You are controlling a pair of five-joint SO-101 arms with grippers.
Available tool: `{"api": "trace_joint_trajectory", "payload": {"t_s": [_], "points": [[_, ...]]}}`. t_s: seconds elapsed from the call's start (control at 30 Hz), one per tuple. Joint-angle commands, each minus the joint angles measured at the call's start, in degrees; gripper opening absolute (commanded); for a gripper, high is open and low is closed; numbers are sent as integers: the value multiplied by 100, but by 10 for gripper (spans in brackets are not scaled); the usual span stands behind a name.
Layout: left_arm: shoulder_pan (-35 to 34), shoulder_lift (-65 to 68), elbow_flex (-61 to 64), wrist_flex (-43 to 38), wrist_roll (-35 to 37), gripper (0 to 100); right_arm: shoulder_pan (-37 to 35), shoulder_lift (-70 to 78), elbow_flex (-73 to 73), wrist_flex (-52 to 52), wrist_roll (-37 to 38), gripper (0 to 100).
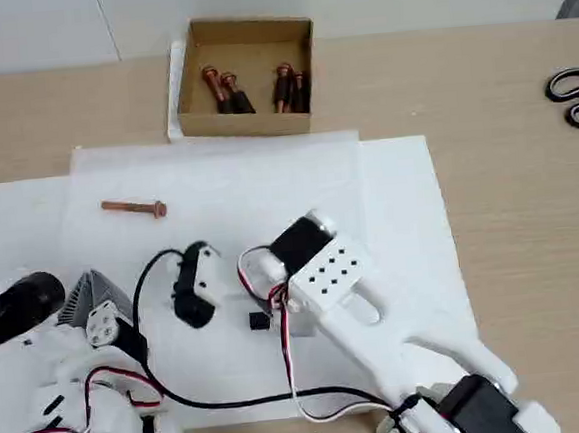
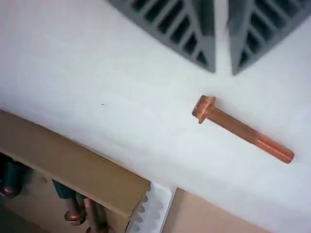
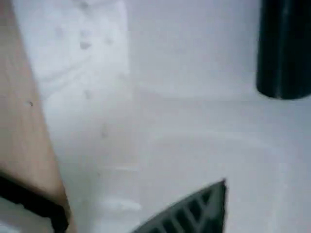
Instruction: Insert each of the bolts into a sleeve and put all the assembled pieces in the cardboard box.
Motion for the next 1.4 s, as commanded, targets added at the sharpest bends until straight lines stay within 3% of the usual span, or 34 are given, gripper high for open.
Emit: {"api": "trace_joint_trajectory", "payload": {"t_s": [0.0, 0.47, 0.7, 1.0, 1.37], "points": [[-18, -53, -215, 26, 18, 6, -57, -224, 62, -207, 79, 230], [-44, -62, -233, 9, 18, 6, -154, 163, 422, -1024, 369, 230], [-1257, -62, -215, -167, -185, 6, -145, 242, 545, -1341, 255, 230], [-1670, -62, -189, -132, -668, 6, -426, 189, 598, -1411, 35, 230], [-1749, -53, -215, 132, -677, 6, -426, 251, 642, -1631, 26, 230]]}}
